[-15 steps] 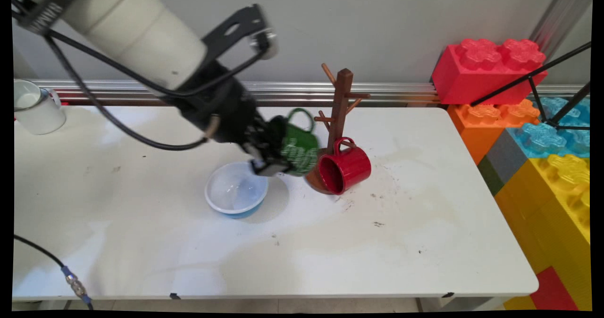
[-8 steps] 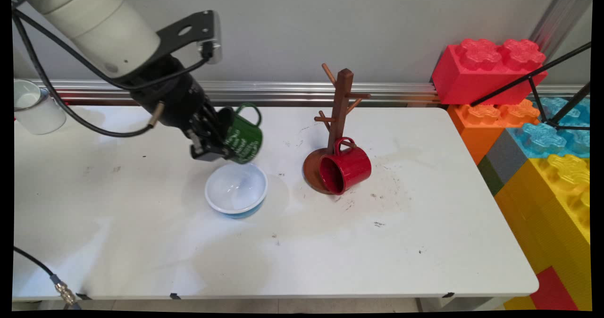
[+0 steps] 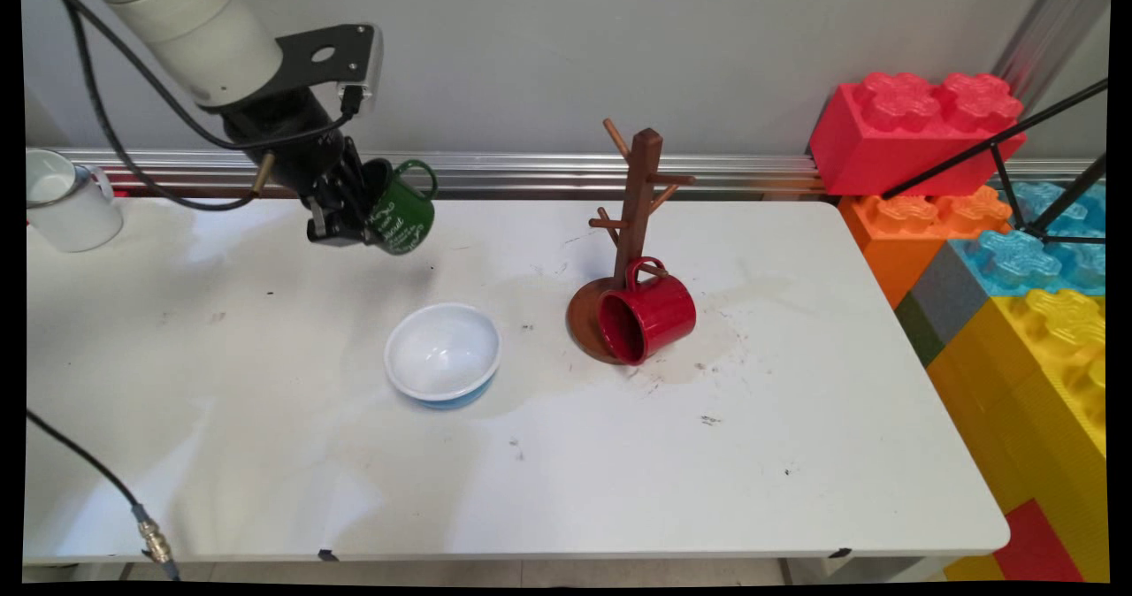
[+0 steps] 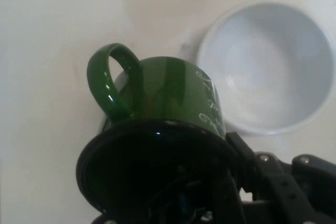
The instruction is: Place the picked object on the table
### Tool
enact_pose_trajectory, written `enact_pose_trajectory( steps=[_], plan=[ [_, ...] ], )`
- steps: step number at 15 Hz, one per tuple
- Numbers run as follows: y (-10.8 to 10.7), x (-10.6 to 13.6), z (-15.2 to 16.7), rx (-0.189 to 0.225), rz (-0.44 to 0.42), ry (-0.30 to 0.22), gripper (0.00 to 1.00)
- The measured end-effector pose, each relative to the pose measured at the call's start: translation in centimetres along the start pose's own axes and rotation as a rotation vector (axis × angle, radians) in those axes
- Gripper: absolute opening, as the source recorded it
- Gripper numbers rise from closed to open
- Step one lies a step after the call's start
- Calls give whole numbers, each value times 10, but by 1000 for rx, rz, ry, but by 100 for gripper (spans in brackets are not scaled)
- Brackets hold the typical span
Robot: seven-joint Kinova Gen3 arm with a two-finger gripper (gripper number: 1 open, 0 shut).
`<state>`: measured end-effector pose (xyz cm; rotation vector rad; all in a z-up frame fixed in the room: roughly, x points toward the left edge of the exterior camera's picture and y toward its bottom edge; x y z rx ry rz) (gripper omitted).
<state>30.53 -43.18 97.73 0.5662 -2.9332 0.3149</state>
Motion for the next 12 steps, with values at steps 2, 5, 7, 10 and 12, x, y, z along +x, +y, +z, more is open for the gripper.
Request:
enact_pose_trajectory(
  steps=[2,5,7,10,12],
  plan=[
    [-16,1,14,6,47,-24,0],
    [-29,9,31,5,79,-42,0],
    [-33,17,42,4,92,-52,0],
    [-36,36,65,-5,125,-72,0],
    [-37,43,76,-9,146,-83,0]
  ],
)
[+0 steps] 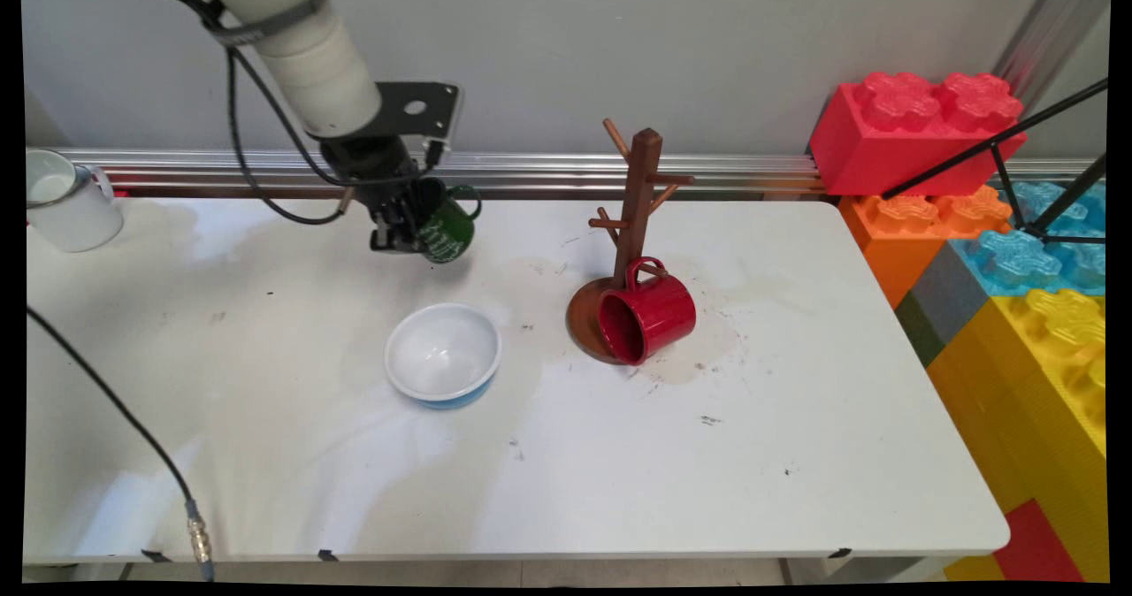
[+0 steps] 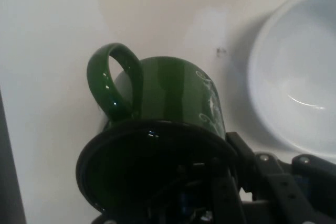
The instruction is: Place the picked object on the table
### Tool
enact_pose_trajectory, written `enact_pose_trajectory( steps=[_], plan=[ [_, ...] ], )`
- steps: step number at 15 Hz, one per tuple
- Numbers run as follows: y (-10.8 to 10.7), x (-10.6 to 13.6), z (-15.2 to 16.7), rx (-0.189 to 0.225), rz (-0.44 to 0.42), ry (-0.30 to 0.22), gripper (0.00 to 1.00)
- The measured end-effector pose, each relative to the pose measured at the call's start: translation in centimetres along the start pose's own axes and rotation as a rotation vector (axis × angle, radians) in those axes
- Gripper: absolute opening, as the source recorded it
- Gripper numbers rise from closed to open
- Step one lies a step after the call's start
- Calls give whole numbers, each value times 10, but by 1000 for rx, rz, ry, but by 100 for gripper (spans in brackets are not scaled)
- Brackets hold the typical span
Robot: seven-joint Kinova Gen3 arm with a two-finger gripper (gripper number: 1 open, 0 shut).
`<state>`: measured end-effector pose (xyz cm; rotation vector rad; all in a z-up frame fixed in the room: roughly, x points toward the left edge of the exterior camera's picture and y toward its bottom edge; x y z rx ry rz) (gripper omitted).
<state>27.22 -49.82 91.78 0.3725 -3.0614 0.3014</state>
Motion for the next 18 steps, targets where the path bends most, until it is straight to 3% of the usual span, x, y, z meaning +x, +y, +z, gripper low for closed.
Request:
enact_pose_trajectory(
  steps=[8,18],
  plan=[
    [-12,34,55,-5,105,-71,0],
    [-7,40,89,-44,181,-133,0]
  ],
)
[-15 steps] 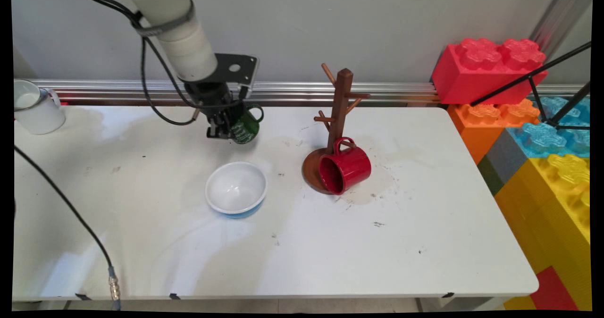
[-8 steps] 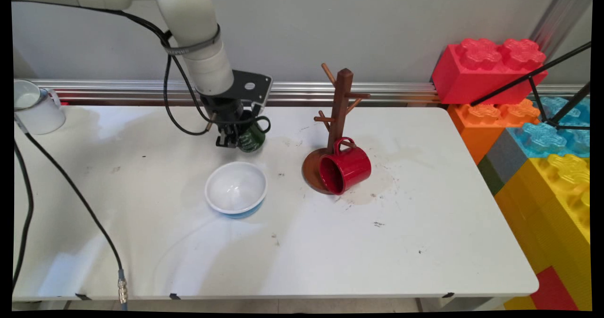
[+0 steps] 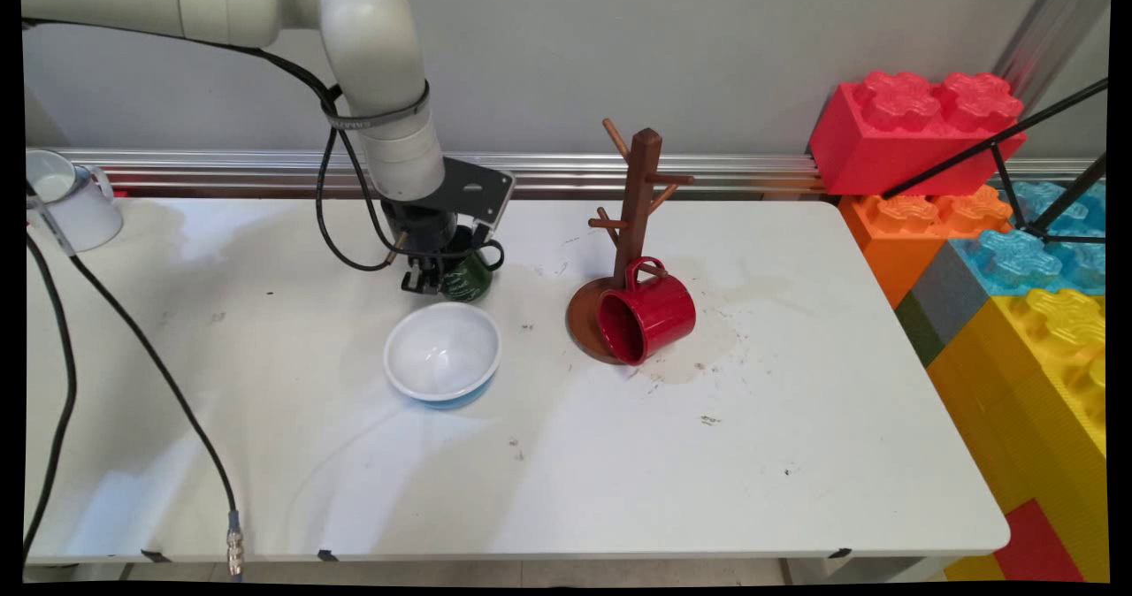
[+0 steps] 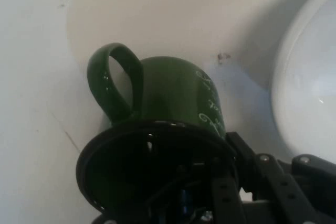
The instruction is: Place the picked object on the table
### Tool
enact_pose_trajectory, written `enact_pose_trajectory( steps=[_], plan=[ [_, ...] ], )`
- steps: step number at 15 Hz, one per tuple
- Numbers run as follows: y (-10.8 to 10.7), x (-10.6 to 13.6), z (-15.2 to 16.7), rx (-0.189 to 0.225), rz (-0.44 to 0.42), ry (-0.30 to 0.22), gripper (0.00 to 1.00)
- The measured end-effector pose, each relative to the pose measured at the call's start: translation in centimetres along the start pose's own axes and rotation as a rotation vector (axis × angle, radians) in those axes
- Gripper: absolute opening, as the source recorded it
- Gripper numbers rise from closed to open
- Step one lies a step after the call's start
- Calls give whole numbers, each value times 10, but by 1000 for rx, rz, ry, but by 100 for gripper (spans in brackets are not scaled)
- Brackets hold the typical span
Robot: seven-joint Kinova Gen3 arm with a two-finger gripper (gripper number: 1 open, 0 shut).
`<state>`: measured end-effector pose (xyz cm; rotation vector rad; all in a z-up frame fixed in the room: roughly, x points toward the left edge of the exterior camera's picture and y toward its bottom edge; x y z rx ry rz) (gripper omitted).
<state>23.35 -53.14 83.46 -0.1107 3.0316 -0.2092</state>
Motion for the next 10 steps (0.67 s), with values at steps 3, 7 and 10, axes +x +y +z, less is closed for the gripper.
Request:
enact_pose_trajectory(
  steps=[3,7,10],
  plan=[
    [1,1,7,-6,21,-14,0],
    [0,2,13,-8,37,-22,0],
    [-1,3,17,-8,48,-26,0]
  ],
)
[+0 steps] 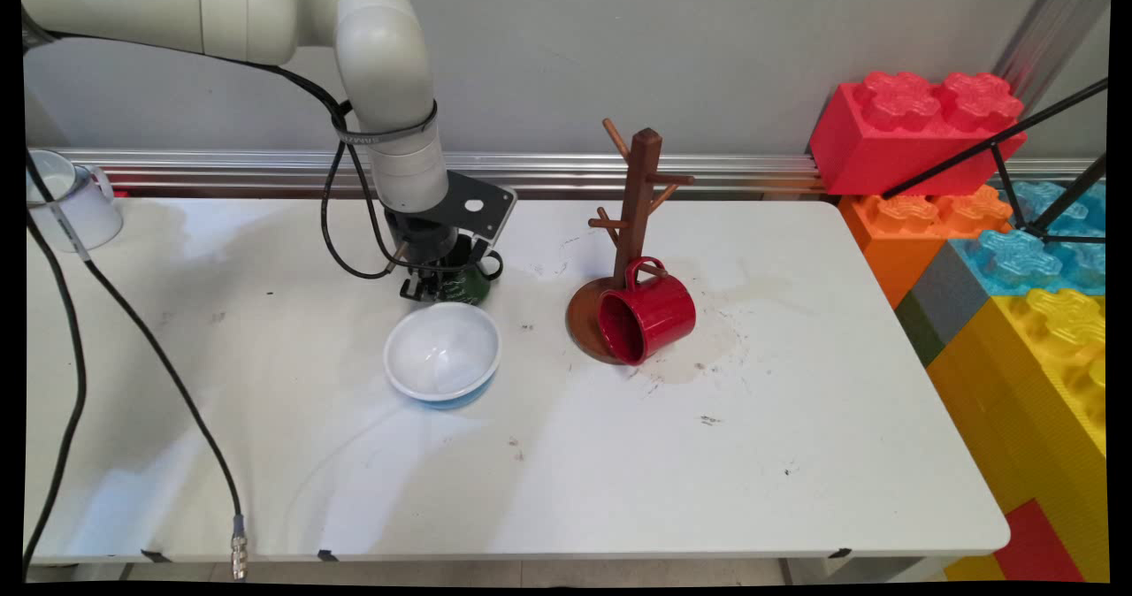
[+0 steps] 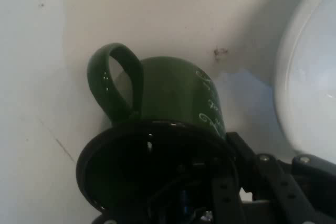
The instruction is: Place the picked object on the table
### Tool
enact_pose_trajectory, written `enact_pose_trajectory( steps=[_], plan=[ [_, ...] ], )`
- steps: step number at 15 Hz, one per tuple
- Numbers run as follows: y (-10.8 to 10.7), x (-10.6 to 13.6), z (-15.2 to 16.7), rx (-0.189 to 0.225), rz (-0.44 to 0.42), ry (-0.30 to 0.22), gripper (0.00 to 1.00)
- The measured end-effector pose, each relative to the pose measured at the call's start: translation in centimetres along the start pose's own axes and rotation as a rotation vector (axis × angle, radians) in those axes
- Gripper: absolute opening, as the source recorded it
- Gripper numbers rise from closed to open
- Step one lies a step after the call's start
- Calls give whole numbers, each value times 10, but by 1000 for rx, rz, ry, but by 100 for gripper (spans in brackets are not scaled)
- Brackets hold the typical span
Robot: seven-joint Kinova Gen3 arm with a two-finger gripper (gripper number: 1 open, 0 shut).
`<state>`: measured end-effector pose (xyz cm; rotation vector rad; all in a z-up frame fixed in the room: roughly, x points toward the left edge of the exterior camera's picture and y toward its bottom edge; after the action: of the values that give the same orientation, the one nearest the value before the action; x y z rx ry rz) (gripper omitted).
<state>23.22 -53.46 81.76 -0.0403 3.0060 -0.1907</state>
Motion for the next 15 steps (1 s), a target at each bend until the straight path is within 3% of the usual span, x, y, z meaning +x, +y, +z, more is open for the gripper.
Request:
enact_pose_trajectory(
  steps=[8,9,15],
  plan=[
    [0,0,7,-1,5,5,0],
    [0,0,7,0,5,7,100],
    [-1,-1,7,7,-2,22,100]
  ],
)
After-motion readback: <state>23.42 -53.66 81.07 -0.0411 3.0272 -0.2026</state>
